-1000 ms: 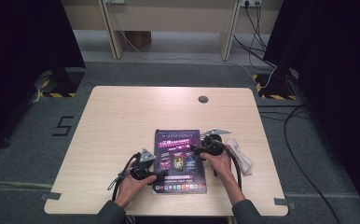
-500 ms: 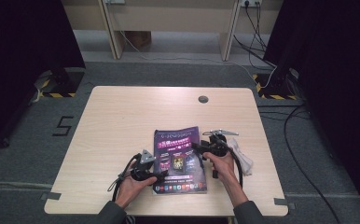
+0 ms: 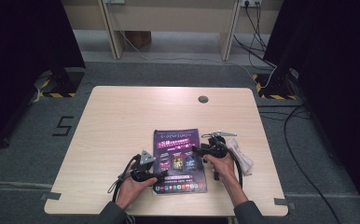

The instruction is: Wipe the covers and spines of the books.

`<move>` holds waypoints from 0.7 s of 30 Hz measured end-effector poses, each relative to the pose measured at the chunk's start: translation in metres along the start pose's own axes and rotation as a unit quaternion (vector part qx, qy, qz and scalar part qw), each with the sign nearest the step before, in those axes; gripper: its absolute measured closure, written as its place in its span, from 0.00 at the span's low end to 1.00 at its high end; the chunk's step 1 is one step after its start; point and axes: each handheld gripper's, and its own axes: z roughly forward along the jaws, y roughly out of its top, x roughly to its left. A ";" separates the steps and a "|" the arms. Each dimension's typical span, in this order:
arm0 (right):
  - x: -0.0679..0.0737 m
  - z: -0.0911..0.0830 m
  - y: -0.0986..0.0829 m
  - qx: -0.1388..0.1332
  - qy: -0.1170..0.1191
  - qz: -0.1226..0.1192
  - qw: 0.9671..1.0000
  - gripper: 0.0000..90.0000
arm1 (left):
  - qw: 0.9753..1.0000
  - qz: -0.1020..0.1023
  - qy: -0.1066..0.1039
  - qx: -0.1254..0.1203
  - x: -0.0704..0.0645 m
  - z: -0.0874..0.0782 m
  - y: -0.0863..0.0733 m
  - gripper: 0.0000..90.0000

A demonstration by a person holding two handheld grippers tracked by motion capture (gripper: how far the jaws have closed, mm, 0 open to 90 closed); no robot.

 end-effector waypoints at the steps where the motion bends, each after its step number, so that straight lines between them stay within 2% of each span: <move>1: 0.000 0.000 0.000 0.002 -0.001 -0.002 1.000 0.54 | 1.000 0.000 0.000 -0.001 0.000 0.000 0.000 0.29; 4: -0.001 0.002 0.000 0.005 -0.001 -0.004 1.000 0.54 | 1.000 -0.002 0.001 -0.002 0.000 -0.001 -0.001 0.30; 7: -0.003 0.006 0.002 0.000 -0.015 -0.012 1.000 0.52 | 1.000 -0.003 0.002 -0.003 -0.001 -0.001 -0.001 0.31; 10: -0.002 0.010 0.002 -0.004 -0.007 -0.012 1.000 0.51 | 1.000 -0.003 0.002 -0.003 -0.001 -0.001 -0.001 0.31; 11: -0.001 0.010 0.003 -0.002 -0.011 -0.017 1.000 0.51 | 1.000 -0.003 0.002 -0.002 -0.001 -0.001 -0.001 0.31; 13: -0.001 0.010 0.003 -0.003 -0.012 -0.012 1.000 0.50 | 1.000 -0.003 0.003 -0.002 -0.001 -0.001 -0.001 0.31; 14: -0.002 0.009 0.002 -0.009 -0.006 0.020 1.000 0.51 | 1.000 -0.003 0.003 -0.002 -0.001 -0.001 -0.001 0.31; 16: -0.002 0.008 0.001 -0.014 -0.005 0.035 0.999 0.51 | 1.000 -0.003 0.002 -0.001 -0.001 -0.001 -0.001 0.31; 18: -0.001 0.005 0.002 -0.021 -0.003 0.036 0.999 0.53 | 1.000 -0.002 0.002 0.000 0.000 -0.001 0.000 0.31; 20: 0.003 -0.003 0.007 -0.038 0.011 0.040 0.998 0.55 | 1.000 -0.003 0.003 0.000 -0.001 -0.001 0.000 0.31; 21: 0.007 -0.008 0.010 -0.044 0.016 0.032 0.998 0.56 | 1.000 -0.003 0.004 0.000 -0.001 -0.001 -0.001 0.31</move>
